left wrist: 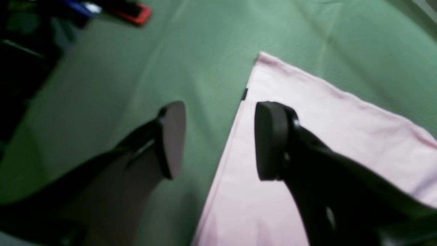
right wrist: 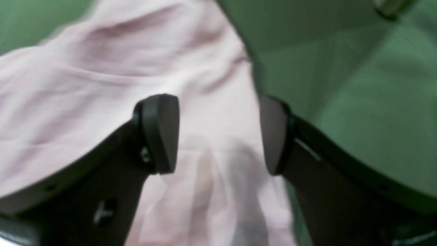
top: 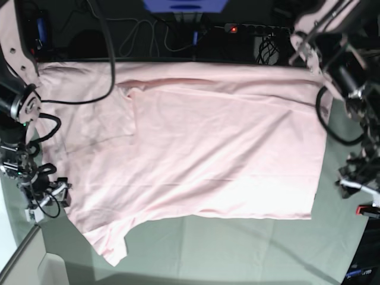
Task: Layout the t-shirt on the table in an organized manner, then fold the t-shirt properly
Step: 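Release the edge and move both grippers to the shirt's middle, then grasp the shirt midline with both grippers and fold it toward the collar edge, then lift the folded half with both grippers and lay it over the collar edge, then grasp the hanging sleeve with the right gripper and tuck it onto the shirt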
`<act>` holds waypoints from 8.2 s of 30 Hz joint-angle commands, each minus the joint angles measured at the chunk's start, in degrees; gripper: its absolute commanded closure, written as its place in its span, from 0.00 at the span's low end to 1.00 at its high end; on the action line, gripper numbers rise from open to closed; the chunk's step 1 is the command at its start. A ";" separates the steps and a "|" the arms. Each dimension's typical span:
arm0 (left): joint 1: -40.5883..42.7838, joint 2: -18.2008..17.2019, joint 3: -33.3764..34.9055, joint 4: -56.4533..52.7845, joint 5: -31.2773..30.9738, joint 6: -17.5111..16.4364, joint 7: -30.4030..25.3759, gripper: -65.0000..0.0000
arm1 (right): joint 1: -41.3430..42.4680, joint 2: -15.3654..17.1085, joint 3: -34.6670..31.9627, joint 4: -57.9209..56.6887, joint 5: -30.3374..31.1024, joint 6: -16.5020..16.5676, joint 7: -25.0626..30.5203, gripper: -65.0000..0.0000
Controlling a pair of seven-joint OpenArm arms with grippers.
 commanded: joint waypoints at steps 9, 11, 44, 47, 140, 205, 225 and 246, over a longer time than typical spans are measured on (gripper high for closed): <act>-3.90 -1.16 0.06 -10.78 2.10 -0.07 -8.52 0.51 | -0.19 0.11 -0.03 0.61 0.84 -9.65 2.01 0.42; -3.99 -1.16 0.06 -11.48 2.10 -0.07 -9.13 0.51 | -1.24 -0.15 0.06 0.53 0.84 -9.65 1.75 0.42; -15.33 -9.51 21.51 -52.71 1.93 12.59 -33.57 0.51 | -6.87 -2.61 0.15 0.53 0.93 -9.65 1.66 1.00; -15.51 -9.25 21.68 -53.24 2.10 12.41 -33.57 0.51 | -6.96 -2.70 0.15 0.53 0.93 -9.65 1.66 1.00; 35.04 -4.24 12.45 17.53 -23.30 12.23 -16.52 1.00 | -57.60 -13.16 17.82 63.65 33.98 10.00 2.10 1.00; 39.18 -3.01 10.61 8.65 -30.16 12.32 -16.16 0.65 | -60.50 -13.95 33.64 60.66 33.89 10.00 1.66 0.55; 41.29 -3.01 10.52 8.92 -30.16 12.32 -16.16 0.65 | -32.28 -6.13 3.49 47.03 26.86 10.00 -19.88 0.50; 41.02 -3.01 10.52 8.92 -30.16 12.41 -16.16 0.65 | -25.33 -10.61 -0.82 36.22 17.98 10.00 -19.70 0.54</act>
